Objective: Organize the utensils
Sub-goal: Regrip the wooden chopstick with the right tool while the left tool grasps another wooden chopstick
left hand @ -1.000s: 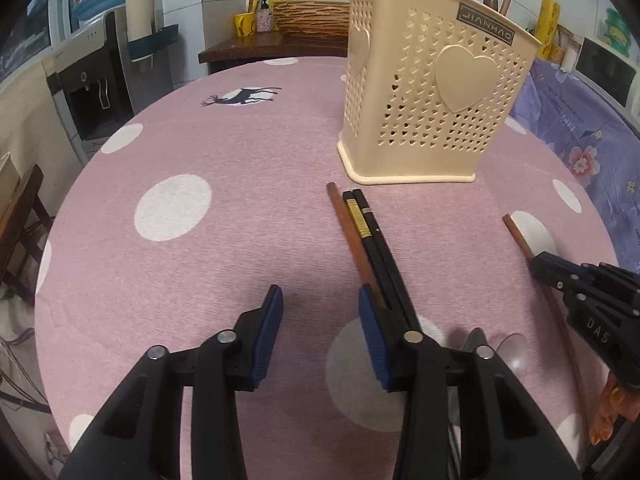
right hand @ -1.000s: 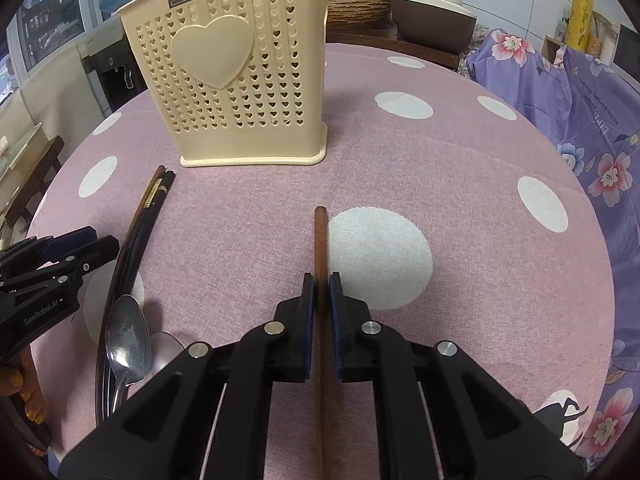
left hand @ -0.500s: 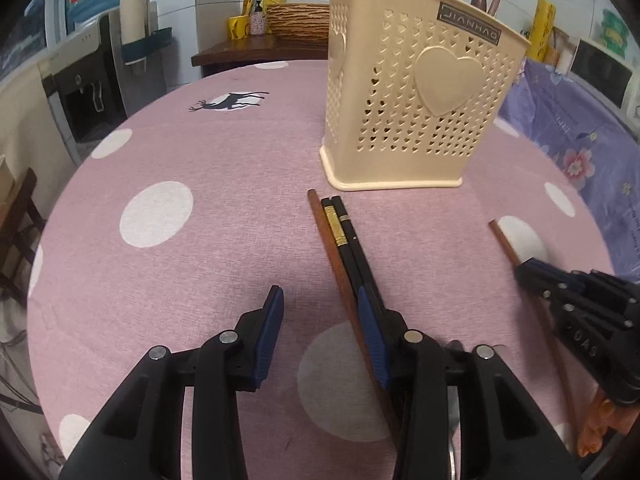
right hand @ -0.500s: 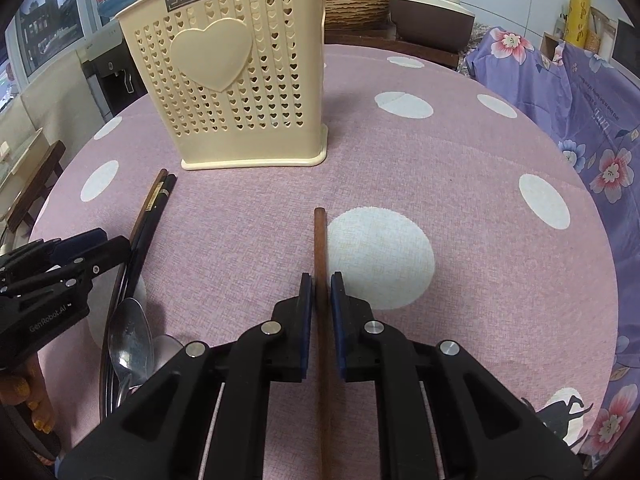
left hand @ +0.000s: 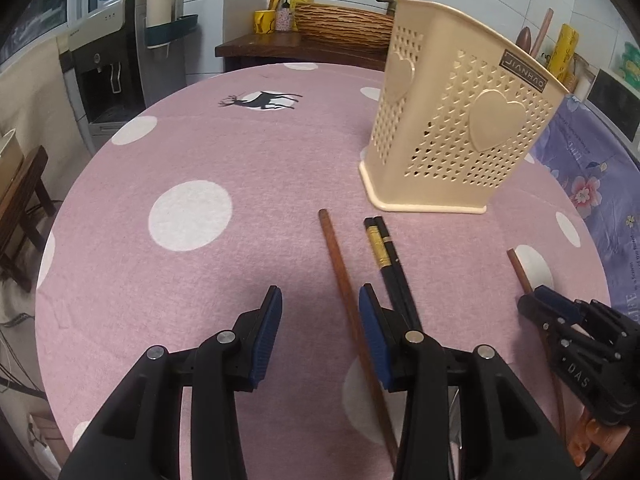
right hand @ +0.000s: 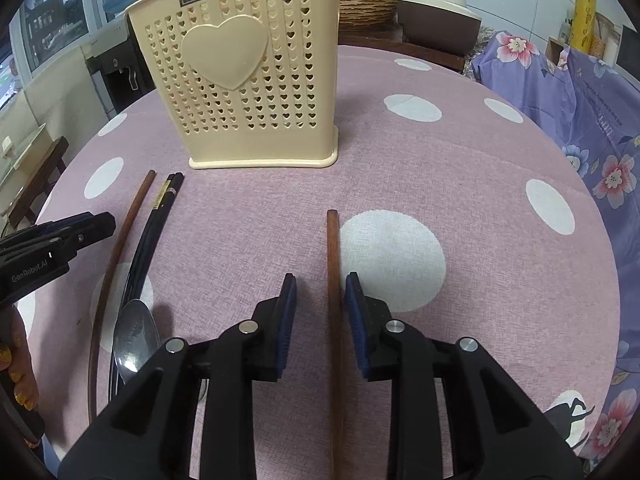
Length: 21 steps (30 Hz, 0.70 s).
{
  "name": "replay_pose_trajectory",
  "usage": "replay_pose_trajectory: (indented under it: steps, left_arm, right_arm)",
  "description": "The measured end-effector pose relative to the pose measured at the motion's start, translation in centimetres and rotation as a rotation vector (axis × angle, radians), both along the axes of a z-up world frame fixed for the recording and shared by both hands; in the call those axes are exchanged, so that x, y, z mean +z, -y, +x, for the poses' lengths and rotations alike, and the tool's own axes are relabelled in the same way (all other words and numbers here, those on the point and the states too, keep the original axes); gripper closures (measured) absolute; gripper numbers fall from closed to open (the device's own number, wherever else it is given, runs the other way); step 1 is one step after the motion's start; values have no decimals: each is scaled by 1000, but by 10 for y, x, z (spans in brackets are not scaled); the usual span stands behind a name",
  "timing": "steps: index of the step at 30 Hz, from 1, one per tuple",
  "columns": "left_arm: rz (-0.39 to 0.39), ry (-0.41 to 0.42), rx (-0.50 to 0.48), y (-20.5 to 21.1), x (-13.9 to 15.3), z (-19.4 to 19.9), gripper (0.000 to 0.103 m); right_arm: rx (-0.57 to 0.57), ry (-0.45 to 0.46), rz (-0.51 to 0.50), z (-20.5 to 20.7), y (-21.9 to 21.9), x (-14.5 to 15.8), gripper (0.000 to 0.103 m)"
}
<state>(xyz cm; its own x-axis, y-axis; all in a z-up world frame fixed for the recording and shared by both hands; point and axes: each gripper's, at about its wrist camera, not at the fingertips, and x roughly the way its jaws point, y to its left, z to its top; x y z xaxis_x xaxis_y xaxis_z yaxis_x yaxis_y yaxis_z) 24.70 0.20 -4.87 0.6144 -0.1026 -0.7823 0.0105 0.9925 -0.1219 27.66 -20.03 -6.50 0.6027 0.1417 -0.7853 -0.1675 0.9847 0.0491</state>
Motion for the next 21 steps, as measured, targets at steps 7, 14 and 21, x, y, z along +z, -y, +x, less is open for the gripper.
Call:
replay_pose_trajectory:
  steps: [7, 14, 21]
  left_arm:
    - [36, -20, 9, 9, -10, 12, 62]
    - [75, -8, 23, 13, -8, 18, 71]
    - [118, -6, 4, 22, -9, 26, 80]
  right_arm:
    - [11, 3, -41, 3, -3, 0, 77]
    - [13, 7, -52, 12, -3, 1, 77]
    - [24, 11, -54, 18, -6, 0, 77]
